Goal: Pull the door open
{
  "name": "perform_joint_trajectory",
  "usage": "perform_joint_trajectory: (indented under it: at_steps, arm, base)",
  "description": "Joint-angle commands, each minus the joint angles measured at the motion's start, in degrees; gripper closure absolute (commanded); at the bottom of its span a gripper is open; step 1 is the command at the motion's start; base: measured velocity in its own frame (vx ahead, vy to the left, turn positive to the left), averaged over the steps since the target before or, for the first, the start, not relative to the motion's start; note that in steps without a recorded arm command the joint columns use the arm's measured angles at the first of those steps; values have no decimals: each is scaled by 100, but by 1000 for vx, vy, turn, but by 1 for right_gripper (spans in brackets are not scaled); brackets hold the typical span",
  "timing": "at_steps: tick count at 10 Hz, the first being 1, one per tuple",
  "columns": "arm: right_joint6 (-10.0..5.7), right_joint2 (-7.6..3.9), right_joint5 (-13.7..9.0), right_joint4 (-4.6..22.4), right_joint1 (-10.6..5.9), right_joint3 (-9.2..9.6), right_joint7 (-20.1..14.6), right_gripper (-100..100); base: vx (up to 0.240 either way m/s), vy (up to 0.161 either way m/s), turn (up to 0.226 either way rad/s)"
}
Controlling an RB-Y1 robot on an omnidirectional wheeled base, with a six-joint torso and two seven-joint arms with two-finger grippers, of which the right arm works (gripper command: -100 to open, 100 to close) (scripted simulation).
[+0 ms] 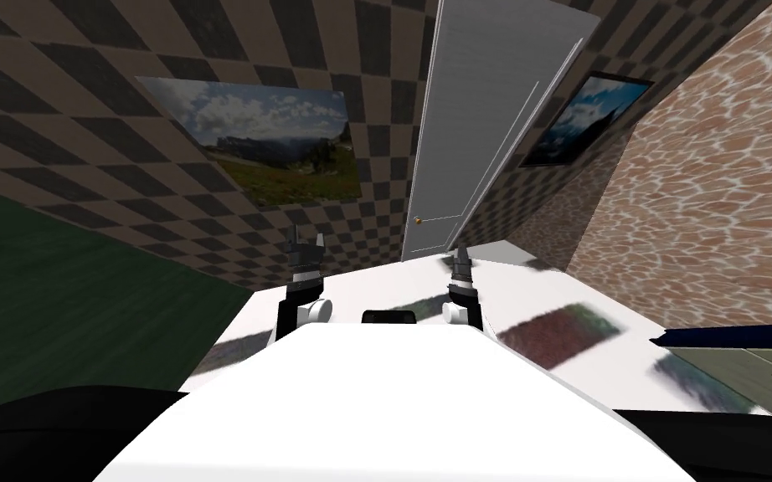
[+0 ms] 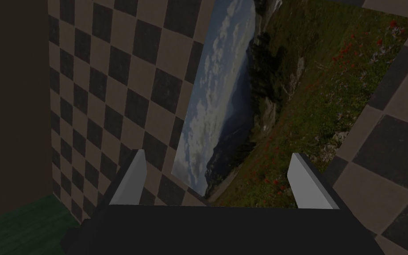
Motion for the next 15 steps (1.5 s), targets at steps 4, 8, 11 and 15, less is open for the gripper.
perform_joint_trajectory:
  at_steps: [4,8,11,15]
  arm:
    - [-131,-183,-258,674,-130,-84,682,-100]
    - [-245,-349,-499,1329,-262,-168,1291,-100]
    - [-333,-473,-685,1823,-363,-233,1761,-100]
    - [-393,-555,-810,2157,-432,-277,2079,-100]
  base:
    - [70,-65,204]
    - [68,-70,212]
    - [63,-83,197]
    - [40,-57,125]
